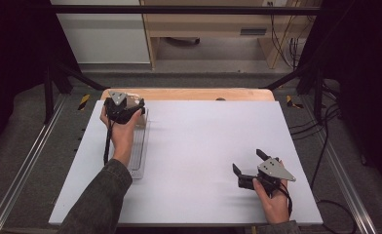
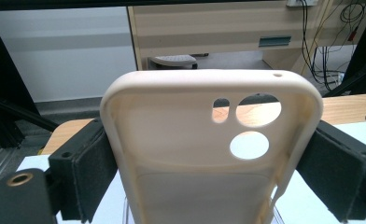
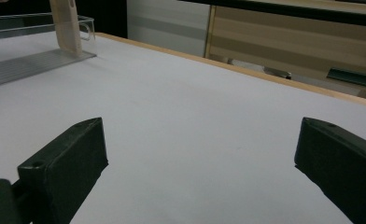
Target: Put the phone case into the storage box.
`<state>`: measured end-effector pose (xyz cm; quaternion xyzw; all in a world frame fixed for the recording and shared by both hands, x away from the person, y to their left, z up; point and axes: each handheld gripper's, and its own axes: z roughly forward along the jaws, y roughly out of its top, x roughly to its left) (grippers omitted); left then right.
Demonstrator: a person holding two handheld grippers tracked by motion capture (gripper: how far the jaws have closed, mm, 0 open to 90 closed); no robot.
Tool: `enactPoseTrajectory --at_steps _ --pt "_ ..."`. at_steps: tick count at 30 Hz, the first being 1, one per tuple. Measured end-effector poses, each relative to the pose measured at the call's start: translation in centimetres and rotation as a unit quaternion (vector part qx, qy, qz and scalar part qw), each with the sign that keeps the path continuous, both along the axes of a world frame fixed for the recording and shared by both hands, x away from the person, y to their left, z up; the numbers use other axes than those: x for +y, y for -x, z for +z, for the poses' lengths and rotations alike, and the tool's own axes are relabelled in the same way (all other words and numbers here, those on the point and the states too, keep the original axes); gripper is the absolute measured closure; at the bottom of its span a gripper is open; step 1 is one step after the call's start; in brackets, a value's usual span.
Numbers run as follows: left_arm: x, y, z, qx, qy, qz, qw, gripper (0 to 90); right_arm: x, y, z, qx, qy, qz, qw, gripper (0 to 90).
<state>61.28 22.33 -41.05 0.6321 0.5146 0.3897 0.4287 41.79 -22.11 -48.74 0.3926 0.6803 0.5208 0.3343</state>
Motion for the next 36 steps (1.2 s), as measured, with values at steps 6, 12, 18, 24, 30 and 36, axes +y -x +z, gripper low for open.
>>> enactPoseTrajectory --at_steps 6,12,18,24,30,36 --pt "0.1 -0.2 0.2 0.007 0.004 0.002 1.0 10.8 0.0 0.0 0.0 0.001 0.0 0.0 1.0 2.4" --pt "0.2 -0.5 0.4 0.016 0.012 0.006 0.9998 10.8 0.0 0.0 0.0 0.001 0.001 0.0 1.0 2.4" --pt "-0.2 -0.7 0.6 0.024 0.004 0.004 0.9997 10.8 0.0 0.0 0.0 0.002 0.0 0.0 1.0 2.4" --pt "-0.2 -0.8 0.5 0.024 0.003 0.006 0.9997 10.7 0.0 0.0 0.0 0.002 0.0 0.0 1.0 2.4" --pt "-0.3 -1.0 0.5 0.024 0.003 0.006 0.9997 10.5 0.1 -0.1 -0.1 0.003 0.002 0.003 1.0 2.4" --pt "-0.6 -1.3 0.6 0.03 -0.006 0.007 0.9995 10.5 0.1 -0.1 -0.1 0.004 0.0 0.002 1.0 2.4"
